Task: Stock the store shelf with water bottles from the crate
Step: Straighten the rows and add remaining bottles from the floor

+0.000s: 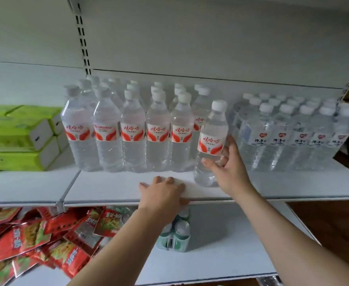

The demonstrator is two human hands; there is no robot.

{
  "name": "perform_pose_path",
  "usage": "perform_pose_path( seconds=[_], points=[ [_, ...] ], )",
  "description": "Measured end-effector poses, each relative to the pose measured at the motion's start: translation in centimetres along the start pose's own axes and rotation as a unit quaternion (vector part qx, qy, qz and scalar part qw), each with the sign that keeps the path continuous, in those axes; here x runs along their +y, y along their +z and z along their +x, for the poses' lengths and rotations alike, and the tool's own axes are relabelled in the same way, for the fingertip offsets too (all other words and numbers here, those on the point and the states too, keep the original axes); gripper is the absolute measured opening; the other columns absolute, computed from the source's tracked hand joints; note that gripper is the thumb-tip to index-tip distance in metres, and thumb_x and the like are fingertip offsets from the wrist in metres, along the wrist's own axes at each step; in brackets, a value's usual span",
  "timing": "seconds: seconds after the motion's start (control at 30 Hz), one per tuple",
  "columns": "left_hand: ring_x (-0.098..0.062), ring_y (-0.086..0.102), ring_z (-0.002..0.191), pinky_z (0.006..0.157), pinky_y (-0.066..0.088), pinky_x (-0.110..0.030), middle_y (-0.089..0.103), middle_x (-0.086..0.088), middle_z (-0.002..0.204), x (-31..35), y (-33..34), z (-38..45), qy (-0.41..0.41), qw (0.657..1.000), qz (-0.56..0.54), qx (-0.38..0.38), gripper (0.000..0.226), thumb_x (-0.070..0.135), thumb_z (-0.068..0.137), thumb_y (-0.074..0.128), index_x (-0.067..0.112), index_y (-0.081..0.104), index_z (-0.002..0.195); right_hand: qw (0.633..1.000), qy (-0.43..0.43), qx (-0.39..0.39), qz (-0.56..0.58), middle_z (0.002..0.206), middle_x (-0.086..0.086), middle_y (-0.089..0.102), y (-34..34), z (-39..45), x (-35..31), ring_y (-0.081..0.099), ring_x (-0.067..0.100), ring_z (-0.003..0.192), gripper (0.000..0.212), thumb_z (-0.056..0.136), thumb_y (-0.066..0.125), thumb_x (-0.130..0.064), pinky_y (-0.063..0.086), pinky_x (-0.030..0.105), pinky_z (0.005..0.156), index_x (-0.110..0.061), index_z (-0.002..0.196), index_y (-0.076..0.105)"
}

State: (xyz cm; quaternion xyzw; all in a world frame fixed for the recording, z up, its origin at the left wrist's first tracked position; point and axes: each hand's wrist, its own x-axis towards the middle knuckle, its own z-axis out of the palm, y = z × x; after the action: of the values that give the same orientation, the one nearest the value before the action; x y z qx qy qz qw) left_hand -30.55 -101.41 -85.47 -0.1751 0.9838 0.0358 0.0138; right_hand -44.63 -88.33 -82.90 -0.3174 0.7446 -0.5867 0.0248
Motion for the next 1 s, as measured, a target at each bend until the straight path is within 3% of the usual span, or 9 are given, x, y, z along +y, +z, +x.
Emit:
perform_pose_path(
  seconds=[0.17,0.3,0.53,0.73,0.83,0.9,1.0],
  points=[
    [-0.027,0.041,0.125,0.093,0.039,-0.049,0.048,0.003,0.137,-0.1,0.0,0.4,0.007,1.0,0.013,0.001,0.037,0.056,0.101,0.037,0.038,0.047,0.13,1.0,0.007,-0.026,-0.015,0.144,-0.021,0.05,1.2,2.6,1.3,0.042,0.003,0.137,0.076,0.089,0.073,-0.023,0.034,0.044,0.117,-0.039,0.149,0.028],
    [-0.027,0.038,0.13,0.099,0.037,-0.051,0.046,0.004,0.143,-0.1,0.2,0.2,0.01,1.0,0.015,0.02,0.042,0.057,0.102,0.034,0.038,0.045,0.137,0.997,0.014,-0.043,-0.057,0.151,-0.016,0.042,1.2,3.4,1.7,0.034,0.008,0.142,0.068,0.096,0.064,-0.032,0.028,0.038,0.118,-0.039,0.151,0.024],
    [-0.027,0.036,0.133,0.101,0.036,-0.049,0.043,0.004,0.146,0.1,0.2,0.0,0.0,0.999,0.017,0.027,0.044,0.059,0.101,0.033,0.04,0.044,0.138,0.989,-0.017,-0.026,-0.144,0.147,-0.008,0.05,1.3,3.7,2.8,0.044,0.015,0.138,0.057,0.1,0.057,-0.034,0.036,0.028,0.102,-0.033,0.15,0.029],
    [-0.023,0.033,0.137,0.107,0.03,-0.05,0.044,0.009,0.146,0.6,0.9,-0.2,-0.026,0.998,-0.001,0.056,0.041,0.057,0.1,0.04,0.042,0.048,0.137,0.979,-0.05,0.005,-0.199,0.143,0.005,0.05,1.6,3.5,4.5,0.049,0.024,0.128,0.059,0.098,0.057,-0.038,0.041,0.031,0.099,-0.02,0.149,0.034],
    [-0.019,0.04,0.135,0.111,0.027,-0.047,0.049,0.01,0.143,0.7,2.4,-0.7,-0.025,0.985,-0.087,0.144,0.038,0.052,0.098,0.051,0.039,0.058,0.132,0.952,-0.142,0.117,-0.243,0.129,0.013,0.055,2.0,1.5,5.2,0.054,0.031,0.117,0.048,0.098,0.056,-0.037,0.046,0.038,0.094,-0.008,0.136,0.051],
    [-0.019,0.051,0.126,0.109,0.036,-0.041,0.059,0.006,0.133,0.9,4.0,-2.0,-0.012,0.948,-0.183,0.262,0.032,0.038,0.094,0.063,0.029,0.066,0.125,0.921,-0.264,0.191,-0.214,0.109,0.013,0.06,2.6,-1.1,5.1,0.06,0.03,0.099,0.034,0.097,0.057,-0.029,0.05,0.039,0.084,-0.003,0.12,0.062],
    [-0.017,0.061,0.106,0.089,0.049,-0.029,0.066,0.003,0.112,1.2,6.9,-5.1,-0.041,0.869,-0.249,0.426,0.024,0.028,0.088,0.068,0.018,0.069,0.11,0.914,-0.344,0.163,-0.142,0.098,0.01,0.06,4.3,-6.1,5.2,0.058,0.02,0.083,0.022,0.096,0.06,-0.02,0.047,0.025,0.077,-0.002,0.108,0.065]
  ],
)
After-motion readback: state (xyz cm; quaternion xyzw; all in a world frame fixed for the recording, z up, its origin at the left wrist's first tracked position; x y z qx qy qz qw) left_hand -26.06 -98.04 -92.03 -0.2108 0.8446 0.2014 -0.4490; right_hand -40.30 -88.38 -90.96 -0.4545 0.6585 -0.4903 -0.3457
